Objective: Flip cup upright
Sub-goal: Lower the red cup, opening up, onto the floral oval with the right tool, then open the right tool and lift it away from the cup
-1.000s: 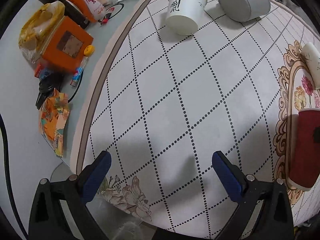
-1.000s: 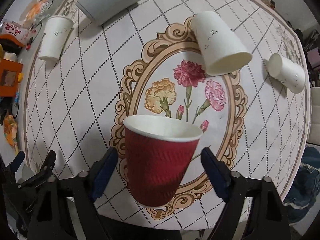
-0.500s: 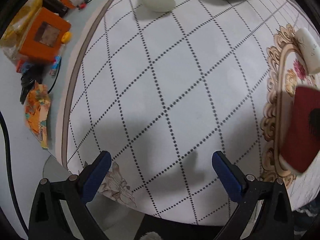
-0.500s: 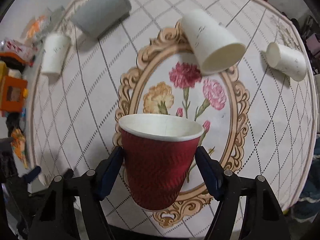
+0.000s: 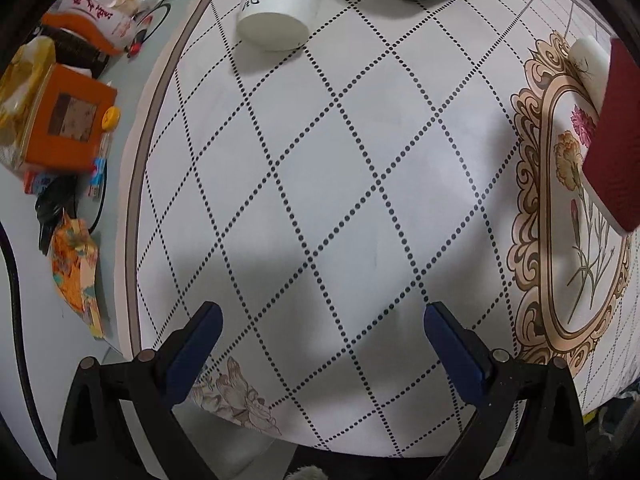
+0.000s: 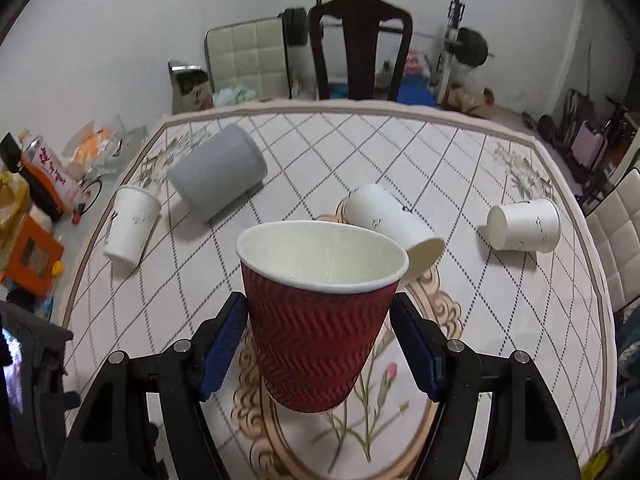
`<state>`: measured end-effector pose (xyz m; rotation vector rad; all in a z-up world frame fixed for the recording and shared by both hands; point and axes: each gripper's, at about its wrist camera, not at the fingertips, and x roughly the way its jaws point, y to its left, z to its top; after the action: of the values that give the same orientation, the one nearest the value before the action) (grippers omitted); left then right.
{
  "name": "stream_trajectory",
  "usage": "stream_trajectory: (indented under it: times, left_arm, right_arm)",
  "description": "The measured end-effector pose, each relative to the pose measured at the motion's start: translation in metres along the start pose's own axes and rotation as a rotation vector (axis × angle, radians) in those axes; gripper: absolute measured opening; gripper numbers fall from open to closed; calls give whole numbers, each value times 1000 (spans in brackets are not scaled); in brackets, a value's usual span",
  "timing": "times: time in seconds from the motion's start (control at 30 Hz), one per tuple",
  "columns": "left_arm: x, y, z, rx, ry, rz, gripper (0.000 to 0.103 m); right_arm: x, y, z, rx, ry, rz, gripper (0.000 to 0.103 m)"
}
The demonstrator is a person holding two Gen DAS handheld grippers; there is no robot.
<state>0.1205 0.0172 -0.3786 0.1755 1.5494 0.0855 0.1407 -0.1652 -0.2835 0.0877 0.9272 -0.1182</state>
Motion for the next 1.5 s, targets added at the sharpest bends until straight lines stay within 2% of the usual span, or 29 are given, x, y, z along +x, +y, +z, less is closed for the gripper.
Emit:
stream_trajectory:
  times: [0.17,0.4,0.67,0.73,0.8,0.9,1.1,1.2,1.5]
  left_arm:
    - [4,3,12,11,-6,-26,103]
    - [2,1,3,46,-22,-14,103]
    - [-12,2,-9,71,-65,-27,103]
    - [-19,1,-12,78,-81,-26,103]
    - [-31,0,-20,87,-113,-17,103]
    - [-51,-1,-32,103,-156,-17,103]
    - [-94,1,-55,128,-238,-15,103]
    - [-127,3,-71,119,-293,-24,103]
    - [-231,6,-147,39,-481,-63,103]
  right_arm:
    - [4,8,-16,-15,-63,-28,75]
    - [-2,12,-45,-49,-103,-41,76]
    - [-14,15,-67,-38,-36,-46,77]
    - [-18,13,-74,-19,-22,-54,82]
    - [-26,10,-80,-5,-24,-65,93]
    - [-42,6,-88,11,-21,-96,97]
    - [-89,-8,-96,41,0,-150,103]
    - [-129,-15,-94,34,-5,-180,103]
    - [-248,-43,-90,32,-12,-148,103]
